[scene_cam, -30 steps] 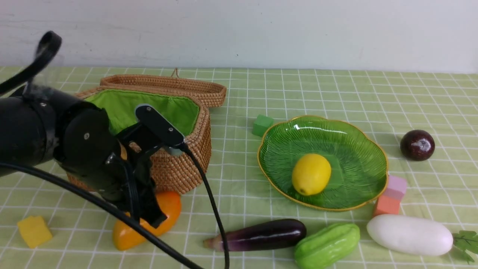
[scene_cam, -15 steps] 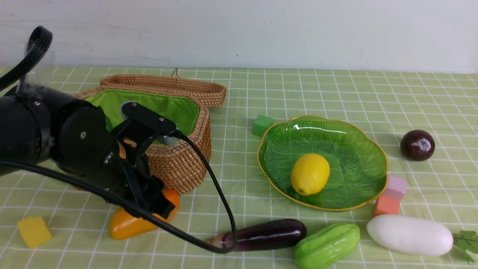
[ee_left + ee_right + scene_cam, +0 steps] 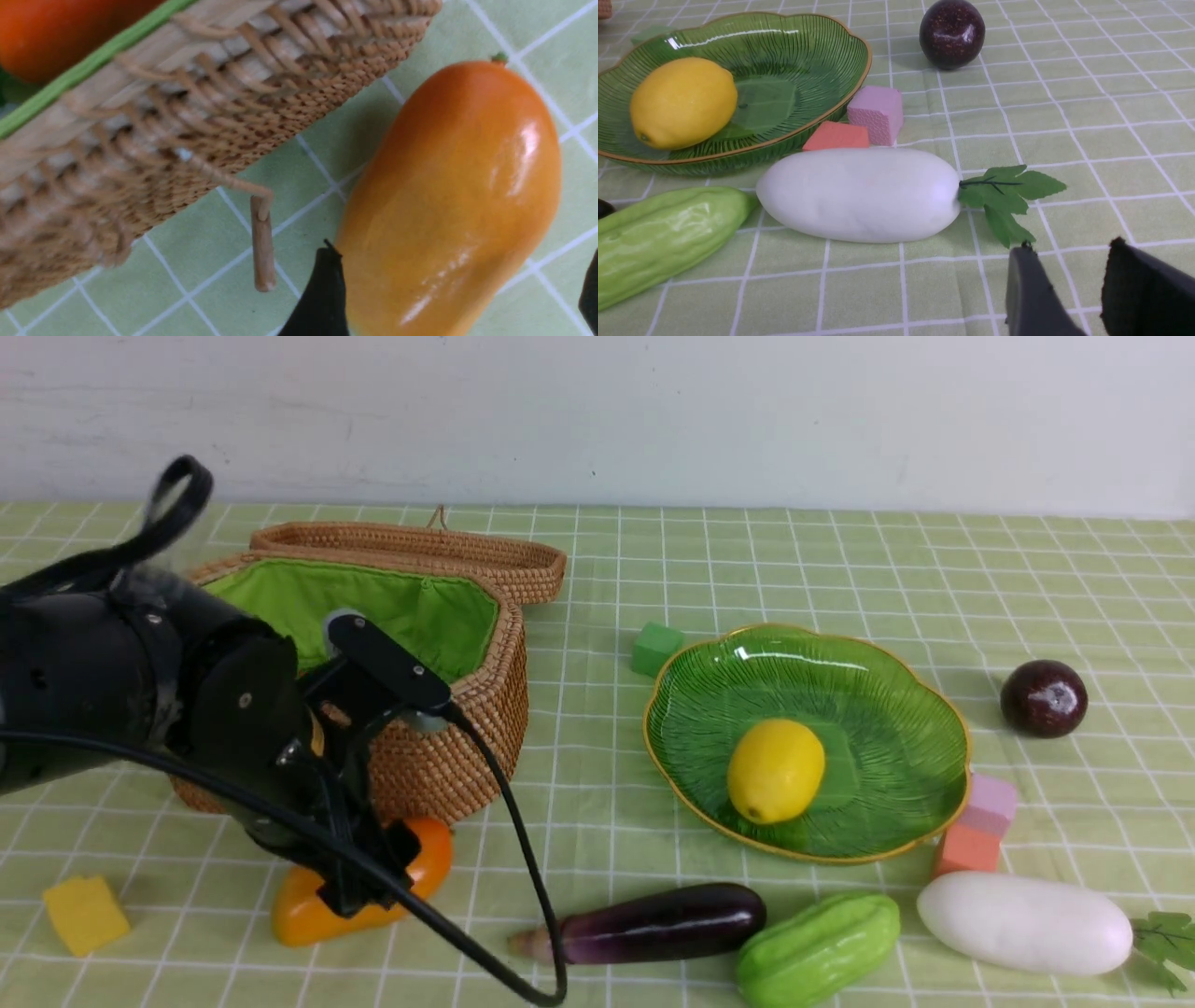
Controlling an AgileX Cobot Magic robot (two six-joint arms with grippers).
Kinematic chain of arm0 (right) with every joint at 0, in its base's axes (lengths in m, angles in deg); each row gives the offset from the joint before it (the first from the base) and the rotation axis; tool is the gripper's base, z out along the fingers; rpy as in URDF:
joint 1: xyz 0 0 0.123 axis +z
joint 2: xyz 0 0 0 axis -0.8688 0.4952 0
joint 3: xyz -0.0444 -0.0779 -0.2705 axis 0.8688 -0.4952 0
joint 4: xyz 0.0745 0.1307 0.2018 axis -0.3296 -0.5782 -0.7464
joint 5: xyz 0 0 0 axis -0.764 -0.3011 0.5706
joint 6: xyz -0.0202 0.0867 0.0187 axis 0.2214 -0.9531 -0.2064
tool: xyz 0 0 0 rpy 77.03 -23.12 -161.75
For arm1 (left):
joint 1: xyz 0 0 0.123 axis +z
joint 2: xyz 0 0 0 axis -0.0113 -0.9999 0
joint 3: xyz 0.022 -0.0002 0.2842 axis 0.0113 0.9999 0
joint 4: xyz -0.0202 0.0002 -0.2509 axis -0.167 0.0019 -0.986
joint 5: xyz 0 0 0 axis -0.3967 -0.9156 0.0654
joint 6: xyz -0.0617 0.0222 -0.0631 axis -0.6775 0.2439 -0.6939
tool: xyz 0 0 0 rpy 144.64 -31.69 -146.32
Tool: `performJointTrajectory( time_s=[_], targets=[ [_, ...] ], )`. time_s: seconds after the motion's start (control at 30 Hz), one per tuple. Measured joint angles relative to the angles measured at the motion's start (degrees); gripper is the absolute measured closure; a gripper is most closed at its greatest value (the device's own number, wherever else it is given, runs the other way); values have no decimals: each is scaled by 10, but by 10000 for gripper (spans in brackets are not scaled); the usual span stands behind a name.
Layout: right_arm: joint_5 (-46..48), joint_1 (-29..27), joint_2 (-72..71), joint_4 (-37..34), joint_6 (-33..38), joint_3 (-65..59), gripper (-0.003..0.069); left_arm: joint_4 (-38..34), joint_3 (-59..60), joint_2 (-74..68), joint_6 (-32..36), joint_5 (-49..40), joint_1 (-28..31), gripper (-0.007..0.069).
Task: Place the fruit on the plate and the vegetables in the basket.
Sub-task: Grab the mango with your left arm and place it on the right plate
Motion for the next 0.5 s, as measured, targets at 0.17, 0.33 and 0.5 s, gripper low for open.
performJointTrajectory(
  time_s=[0.17, 0.33, 0.5],
  targets=[
    [0, 0, 0, 0, 0, 0, 417, 22, 0, -50, 15, 28, 0, -41],
    [0, 0, 0, 0, 0, 0, 417, 21, 0, -83, 15, 36, 0, -26],
    [0, 0, 0, 0, 0, 0, 417, 15, 0, -86, 15, 35, 0, 54]
  ],
)
